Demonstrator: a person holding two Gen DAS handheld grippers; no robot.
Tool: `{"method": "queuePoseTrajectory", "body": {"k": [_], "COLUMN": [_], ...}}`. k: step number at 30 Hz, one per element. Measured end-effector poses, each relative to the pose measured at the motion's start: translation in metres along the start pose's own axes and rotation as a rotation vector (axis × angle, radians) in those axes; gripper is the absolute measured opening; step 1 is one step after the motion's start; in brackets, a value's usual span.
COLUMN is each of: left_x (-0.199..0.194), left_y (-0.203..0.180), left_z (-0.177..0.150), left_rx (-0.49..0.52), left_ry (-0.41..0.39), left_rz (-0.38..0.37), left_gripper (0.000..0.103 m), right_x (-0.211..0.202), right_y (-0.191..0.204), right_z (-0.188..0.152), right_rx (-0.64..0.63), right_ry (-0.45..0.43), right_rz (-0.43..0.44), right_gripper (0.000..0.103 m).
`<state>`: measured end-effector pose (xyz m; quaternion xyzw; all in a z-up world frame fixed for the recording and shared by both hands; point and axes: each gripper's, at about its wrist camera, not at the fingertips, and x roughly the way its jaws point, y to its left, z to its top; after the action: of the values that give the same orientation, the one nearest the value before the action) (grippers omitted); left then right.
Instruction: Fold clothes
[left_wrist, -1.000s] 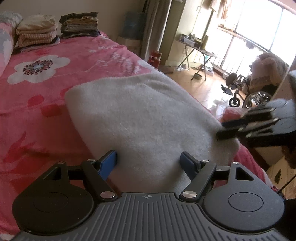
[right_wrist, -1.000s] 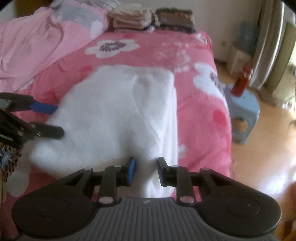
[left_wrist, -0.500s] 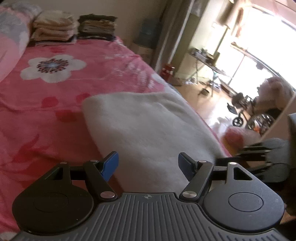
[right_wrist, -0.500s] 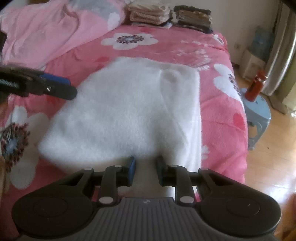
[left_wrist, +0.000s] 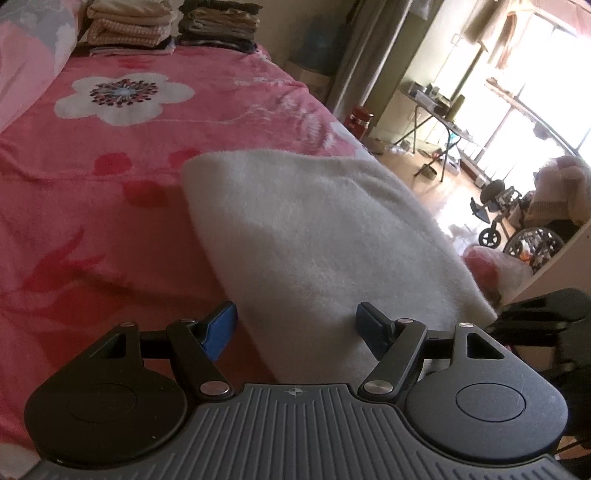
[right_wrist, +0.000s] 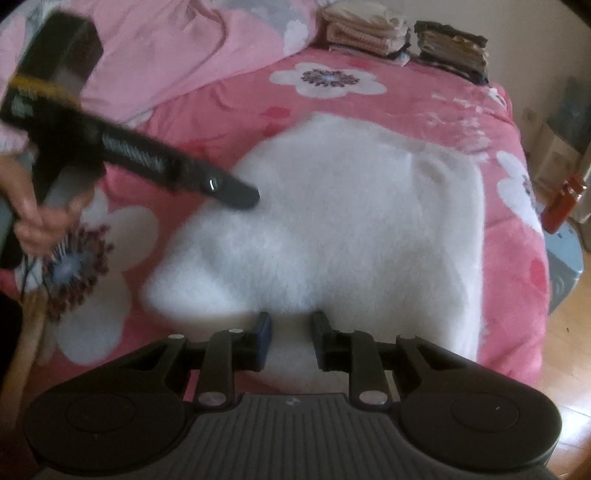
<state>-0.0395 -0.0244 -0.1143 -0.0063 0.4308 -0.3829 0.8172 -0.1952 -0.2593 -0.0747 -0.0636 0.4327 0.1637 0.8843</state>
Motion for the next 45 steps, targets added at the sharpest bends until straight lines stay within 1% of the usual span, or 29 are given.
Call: {"method": "queuePoseTrajectory", "body": {"k": [3, 4, 5, 7, 8, 9, 10, 13, 15, 18, 21, 23, 24, 25, 27, 28, 30, 31, 32, 35, 37, 38, 40, 41, 42, 45], "left_x": [0.002, 0.002, 0.002, 0.001, 0.0, -0.001, -0.003, -0.008, -0.012, -0.017, -0.014, -0.011, -0.009, -0.007, -0.002, -0.002, -0.002, -0.002, -0.001, -0.001, -0.001, -0.001, 0.0, 0.0, 0.0, 0.0], "left_y": [0.003, 0.003, 0.003, 0.003, 0.002, 0.001, 0.001, 0.0, -0.001, -0.002, -0.006, -0.01, -0.012, -0.013, -0.014, -0.014, -0.013, -0.013, -0.013, -0.013, -0.013, -0.013, -0.014, -0.014, -0.014, -0.013], "left_z": [0.001, 0.001, 0.001, 0.001, 0.0, -0.001, -0.002, -0.008, -0.012, -0.017, -0.025, -0.027, -0.029, -0.03, -0.033, -0.033, -0.034, -0.034, -0.034, -0.034, -0.035, -0.035, -0.035, -0.035, -0.035, -0.035], "left_rx": [-0.027, -0.03, -0.033, -0.03, -0.024, -0.016, -0.014, -0.006, -0.001, 0.006, 0.013, 0.025, 0.031, 0.035, 0.03, 0.022, 0.015, 0.015, 0.014, 0.012, 0.011, 0.01, 0.009, 0.008, 0.008, 0.003], "left_ry": [0.006, 0.007, 0.008, 0.012, 0.014, 0.017, 0.021, 0.032, 0.039, 0.05, 0.065, 0.081, 0.09, 0.105, 0.128, 0.127, 0.127, 0.127, 0.127, 0.127, 0.127, 0.127, 0.127, 0.127, 0.128, 0.125], "left_rz": [-0.011, -0.012, -0.013, -0.008, -0.003, -0.001, -0.01, -0.035, -0.052, -0.077, -0.088, -0.09, -0.09, -0.084, -0.072, -0.079, -0.085, -0.085, -0.086, -0.089, -0.09, -0.091, -0.093, -0.094, -0.094, -0.101], "left_gripper": [0.072, 0.072, 0.072, 0.071, 0.071, 0.071, 0.071, 0.073, 0.074, 0.074, 0.074, 0.074, 0.074, 0.072, 0.071, 0.071, 0.071, 0.071, 0.07, 0.07, 0.07, 0.07, 0.068, 0.068, 0.068, 0.069], "right_x": [-0.016, -0.016, -0.009, 0.012, 0.022, 0.027, 0.026, 0.015, 0.002, -0.019, -0.019, -0.007, 0.007, 0.019, 0.028, 0.028, 0.025, 0.021, 0.017, 0.002, 0.005, 0.012, 0.045, 0.055, 0.056, 0.05], "right_y": [0.012, 0.014, 0.017, 0.023, 0.024, 0.025, 0.026, 0.018, 0.01, -0.004, -0.01, -0.01, -0.009, -0.006, -0.009, -0.012, -0.018, -0.018, -0.017, -0.009, -0.004, -0.004, -0.006, -0.007, -0.008, -0.011], "right_z": [0.011, 0.015, 0.014, 0.007, 0.0, -0.006, -0.007, 0.002, 0.009, 0.02, 0.032, 0.034, 0.03, 0.022, 0.012, 0.013, 0.024, 0.029, 0.034, 0.051, 0.057, 0.059, 0.049, 0.041, 0.038, 0.053], "right_rx": [-0.031, -0.039, -0.048, -0.063, -0.067, -0.071, -0.072, -0.017, 0.004, 0.024, 0.041, 0.032, 0.018, -0.003, 0.006, 0.03, 0.082, 0.089, 0.079, 0.042, 0.018, 0.011, -0.01, -0.015, -0.013, 0.044], "right_ry": [-0.079, -0.093, -0.075, -0.012, 0.008, 0.004, 0.0, 0.013, -0.014, -0.087, -0.139, -0.14, -0.112, -0.084, -0.108, -0.099, -0.062, -0.06, -0.076, -0.16, -0.189, -0.18, -0.076, -0.083, -0.099, -0.057], "right_rz": [0.093, 0.12, 0.121, 0.101, 0.098, 0.097, 0.094, 0.107, 0.07, 0.012, -0.006, -0.014, -0.026, -0.047, -0.04, -0.031, -0.017, -0.014, -0.014, -0.002, 0.0, -0.002, -0.018, -0.015, -0.007, 0.007], "right_gripper": [0.026, 0.026, 0.026, 0.025, 0.025, 0.025, 0.025, 0.025, 0.025, 0.025, 0.025, 0.025, 0.025, 0.025, 0.026, 0.025, 0.025, 0.025, 0.025, 0.025, 0.025, 0.025, 0.026, 0.026, 0.026, 0.026]}}
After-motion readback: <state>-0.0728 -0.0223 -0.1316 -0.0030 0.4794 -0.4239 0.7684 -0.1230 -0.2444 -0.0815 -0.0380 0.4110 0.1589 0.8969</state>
